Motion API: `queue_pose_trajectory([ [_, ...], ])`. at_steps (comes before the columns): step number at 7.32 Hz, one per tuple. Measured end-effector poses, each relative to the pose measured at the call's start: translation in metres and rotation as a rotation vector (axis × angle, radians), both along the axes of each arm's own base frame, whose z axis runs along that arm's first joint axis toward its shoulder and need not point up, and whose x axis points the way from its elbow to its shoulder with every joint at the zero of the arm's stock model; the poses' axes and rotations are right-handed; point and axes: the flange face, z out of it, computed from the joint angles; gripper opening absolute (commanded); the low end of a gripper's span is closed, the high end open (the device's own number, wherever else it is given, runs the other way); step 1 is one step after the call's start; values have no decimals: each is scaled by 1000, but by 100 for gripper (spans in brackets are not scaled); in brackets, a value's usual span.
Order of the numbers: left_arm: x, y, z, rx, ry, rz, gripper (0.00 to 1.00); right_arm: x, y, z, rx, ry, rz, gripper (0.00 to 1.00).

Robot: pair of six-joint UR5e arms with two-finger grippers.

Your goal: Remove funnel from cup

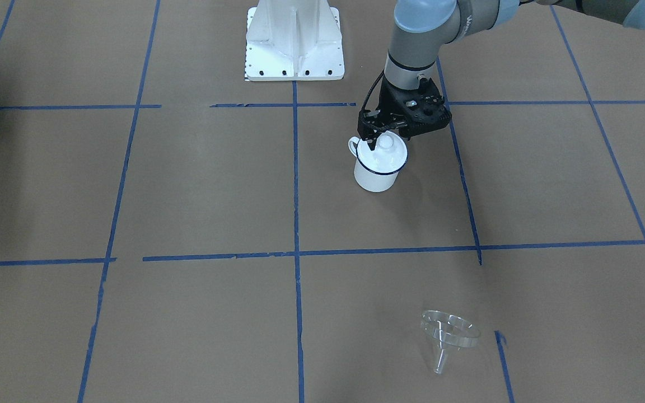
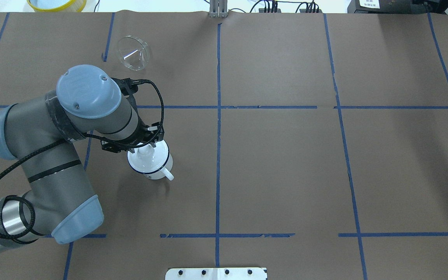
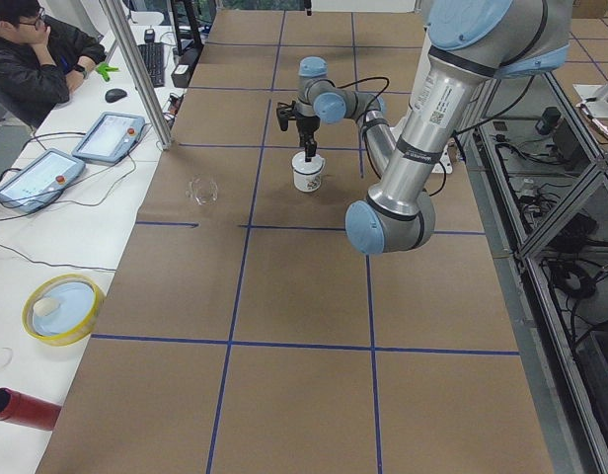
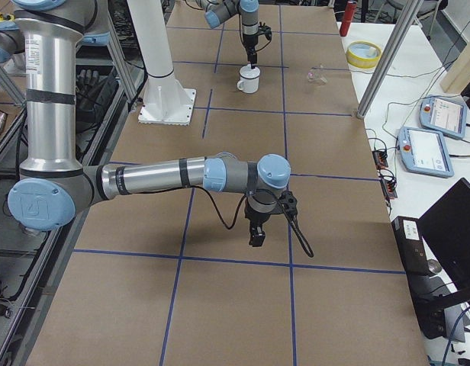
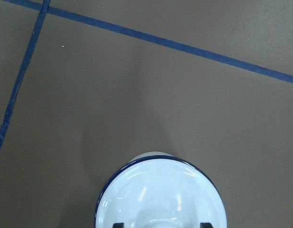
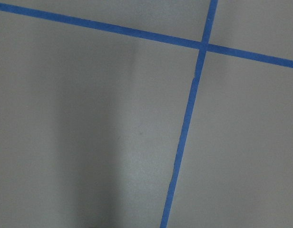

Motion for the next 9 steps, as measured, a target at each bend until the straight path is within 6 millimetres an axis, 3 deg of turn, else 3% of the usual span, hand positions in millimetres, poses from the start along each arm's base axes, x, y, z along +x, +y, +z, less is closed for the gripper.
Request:
queue_pose_trajectory([
  [1,-20,-2,3,56,4,26,100,0,0,0,0,0,0,100],
  [2,-54,-13,23,123,-1,51,100,0,0,0,0,0,0,100],
  [3,-102,-33,59,191,-3,85,100,0,0,0,0,0,0,100],
  [5,-219,-64,150,309,-15,190,100,0,0,0,0,0,0,100],
  [6,-280,-69,197,361,-52,244,100,0,0,0,0,0,0,100],
  [7,-340,-63,246,396,-92,294,100,0,0,0,0,0,0,100],
  [9,-442,-25,336,380,-129,316,100,0,0,0,0,0,0,100],
])
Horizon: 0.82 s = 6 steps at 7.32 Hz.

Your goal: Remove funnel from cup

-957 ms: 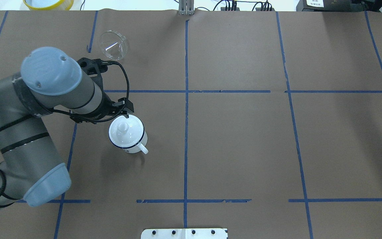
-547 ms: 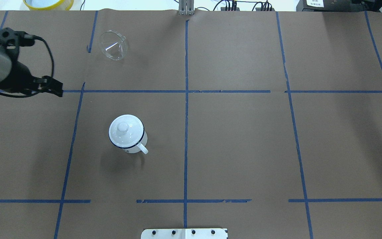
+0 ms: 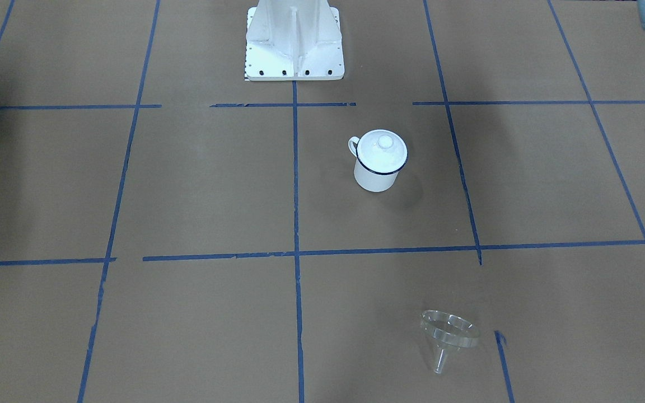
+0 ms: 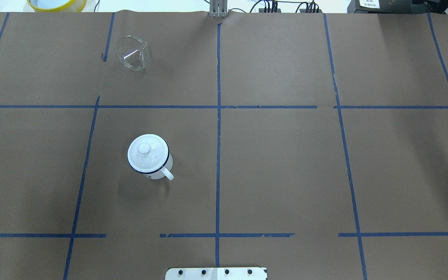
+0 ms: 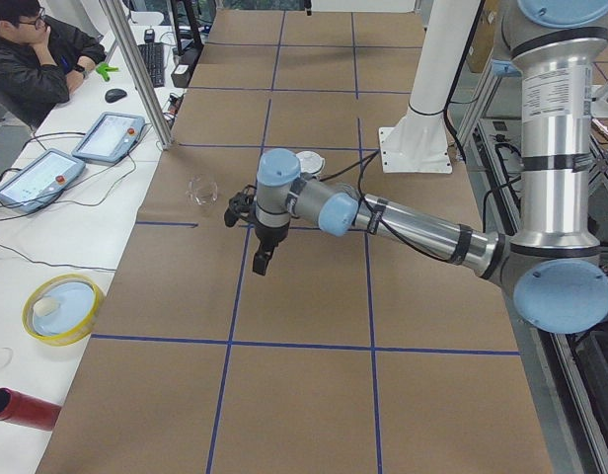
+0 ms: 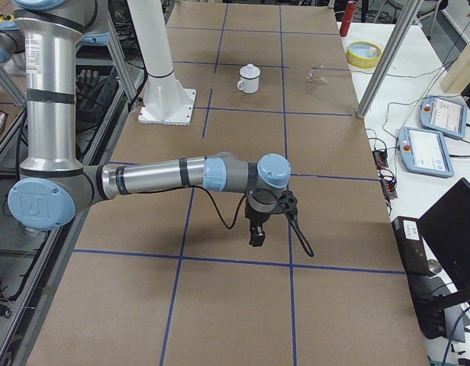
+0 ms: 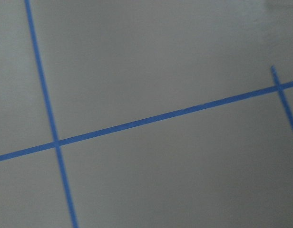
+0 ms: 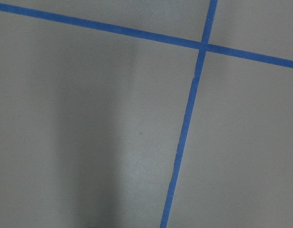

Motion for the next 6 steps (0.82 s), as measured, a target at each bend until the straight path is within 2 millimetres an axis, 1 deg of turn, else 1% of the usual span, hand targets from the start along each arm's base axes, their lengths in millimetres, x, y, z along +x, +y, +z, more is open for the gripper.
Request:
queue_pose_trajectory([
  [1,-28,22,34,-49,-5,-26,100,0,0,0,0,0,0,100],
  [2,-47,39,58,-89,-2,-56,100,0,0,0,0,0,0,100],
  [3,-58,47,67,-106,4,-77,100,0,0,0,0,0,0,100],
  [4,-63,50,71,-120,8,-90,100,0,0,0,0,0,0,100],
  [6,-66,52,76,-141,6,-101,100,0,0,0,0,0,0,100],
])
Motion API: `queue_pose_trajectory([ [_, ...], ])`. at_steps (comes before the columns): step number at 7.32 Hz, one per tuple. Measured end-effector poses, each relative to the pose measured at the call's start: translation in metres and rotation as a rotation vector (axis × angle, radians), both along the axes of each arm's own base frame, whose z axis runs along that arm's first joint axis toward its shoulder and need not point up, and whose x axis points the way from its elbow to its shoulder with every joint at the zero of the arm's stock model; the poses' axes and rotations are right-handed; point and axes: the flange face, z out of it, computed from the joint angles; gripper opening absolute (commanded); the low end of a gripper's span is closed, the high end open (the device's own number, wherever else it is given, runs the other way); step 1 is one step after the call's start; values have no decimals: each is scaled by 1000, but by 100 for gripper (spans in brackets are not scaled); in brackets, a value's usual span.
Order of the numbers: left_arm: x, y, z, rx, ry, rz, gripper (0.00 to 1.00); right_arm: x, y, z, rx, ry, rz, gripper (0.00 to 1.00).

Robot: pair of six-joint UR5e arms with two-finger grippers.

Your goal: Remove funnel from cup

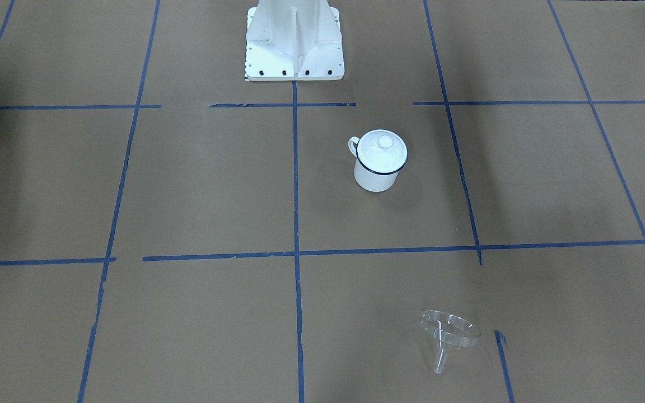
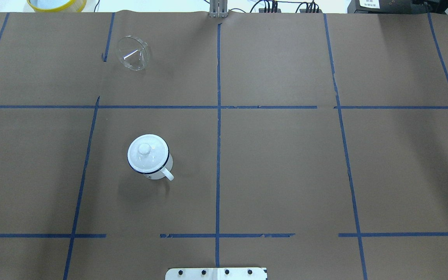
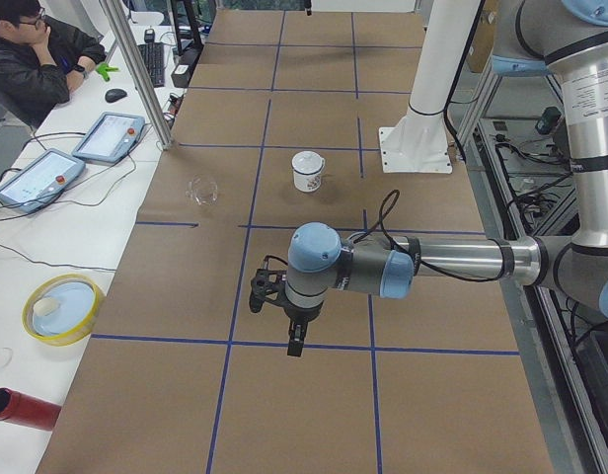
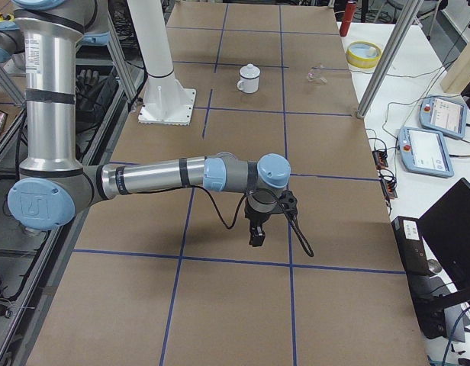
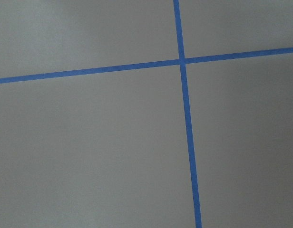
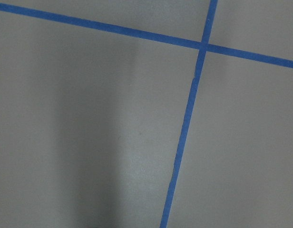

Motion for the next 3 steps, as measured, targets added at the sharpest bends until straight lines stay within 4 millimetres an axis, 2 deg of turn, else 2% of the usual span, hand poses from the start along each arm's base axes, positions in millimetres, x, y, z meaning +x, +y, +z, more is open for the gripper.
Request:
queue_pose_trajectory([
  [3,0,-4,-3,10,2,2,100,0,0,0,0,0,0,100],
])
